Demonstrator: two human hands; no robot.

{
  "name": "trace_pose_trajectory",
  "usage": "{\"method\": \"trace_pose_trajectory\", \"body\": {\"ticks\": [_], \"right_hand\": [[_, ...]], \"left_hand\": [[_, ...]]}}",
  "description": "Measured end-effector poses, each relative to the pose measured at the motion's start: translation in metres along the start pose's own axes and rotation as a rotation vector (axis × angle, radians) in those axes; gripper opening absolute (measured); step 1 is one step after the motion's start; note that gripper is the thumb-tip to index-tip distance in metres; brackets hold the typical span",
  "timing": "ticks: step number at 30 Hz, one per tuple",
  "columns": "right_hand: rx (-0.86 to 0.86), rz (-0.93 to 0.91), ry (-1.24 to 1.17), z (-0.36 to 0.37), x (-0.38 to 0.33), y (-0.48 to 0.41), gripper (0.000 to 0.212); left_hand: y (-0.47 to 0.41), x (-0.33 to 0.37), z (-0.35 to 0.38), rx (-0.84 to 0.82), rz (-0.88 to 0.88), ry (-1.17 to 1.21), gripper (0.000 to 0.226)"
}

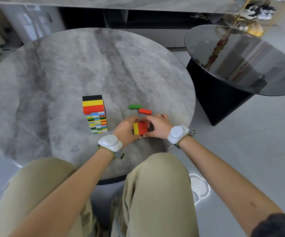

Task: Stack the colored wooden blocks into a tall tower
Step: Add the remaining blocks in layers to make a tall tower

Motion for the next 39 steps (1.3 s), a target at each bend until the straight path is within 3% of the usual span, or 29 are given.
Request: {"method": "trace_pose_trajectory", "body": {"ticks": [5,15,26,32,39], "right_hand": [[0.001,0.010,-0.007,0.001,0.000,0.002,0.057],[0.048,0.027,-0.012,-0.022,-0.004,0.011,0.056],[0.266,-0.131,-0.124,-0.114,-0.091,0.006,0.050],[0.228,-0.183,-0.164,-0.104,-0.139,-0.026,0.049],[0.129,-0.183,-0.256,-0.076,-0.155,-0.055,0.047]], "left_hand": [[0.000,-0.003,0.003,0.040,0.016,0.031,0.063],[0.004,0.024,-0.012,0.081,0.066,-0.011,0.063],[0.018,0.073,-0.141,0.250,0.257,-0.059,0.059],[0.021,0.045,-0.191,0.271,0.185,-0.044,0.057],[0.013,0.006,-0.200,0.273,0.146,-0.065,0.060]]}}
Point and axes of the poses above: each hand's wrist, its own y-axis away from the middle knuckle, its own z-axis out of the palm, x = y × z, the point moved 1 cm from there along -y, towards the middle knuckle, and after that the axes turned 14 degrees about x, right-handed, at the moved point
